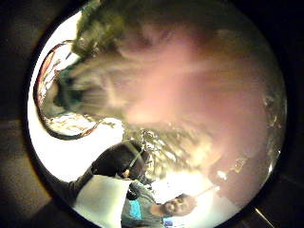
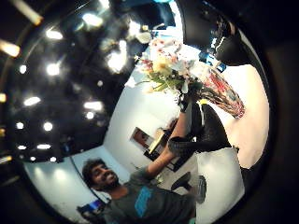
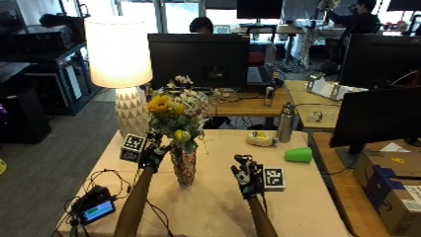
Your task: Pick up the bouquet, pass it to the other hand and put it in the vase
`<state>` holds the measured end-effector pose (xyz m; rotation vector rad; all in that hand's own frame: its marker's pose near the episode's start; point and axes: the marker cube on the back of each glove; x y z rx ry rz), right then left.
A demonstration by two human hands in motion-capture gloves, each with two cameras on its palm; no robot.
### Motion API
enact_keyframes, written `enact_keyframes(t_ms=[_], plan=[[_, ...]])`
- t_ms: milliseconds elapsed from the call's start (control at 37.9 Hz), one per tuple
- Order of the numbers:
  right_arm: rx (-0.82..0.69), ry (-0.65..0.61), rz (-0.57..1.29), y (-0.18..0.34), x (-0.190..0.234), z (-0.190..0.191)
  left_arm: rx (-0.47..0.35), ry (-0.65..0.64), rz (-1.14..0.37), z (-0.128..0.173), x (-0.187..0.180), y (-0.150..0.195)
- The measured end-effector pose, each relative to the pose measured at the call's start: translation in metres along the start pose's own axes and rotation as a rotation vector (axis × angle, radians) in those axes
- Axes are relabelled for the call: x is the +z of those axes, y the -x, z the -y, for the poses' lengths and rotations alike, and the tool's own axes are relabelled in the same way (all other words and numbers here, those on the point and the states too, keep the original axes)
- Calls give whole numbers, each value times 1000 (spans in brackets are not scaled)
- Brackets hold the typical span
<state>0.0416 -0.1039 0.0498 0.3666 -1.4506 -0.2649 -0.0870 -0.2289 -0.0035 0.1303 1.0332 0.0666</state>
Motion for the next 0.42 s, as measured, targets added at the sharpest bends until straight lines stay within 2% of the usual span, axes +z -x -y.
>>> enact_keyframes(t_ms=[53,211,343,422], plan=[[11,2,-19,2,2,1,-76,-11,2,-10,-8,5],[1,8,-40,13,12,5,-123,-61,192,-29,-53,17],[-76,29,-99,10,17,10,-88,-89,38,-46,-81,12],[-94,37,-113,6,18,11,-85,-105,-3,-53,-86,5]])
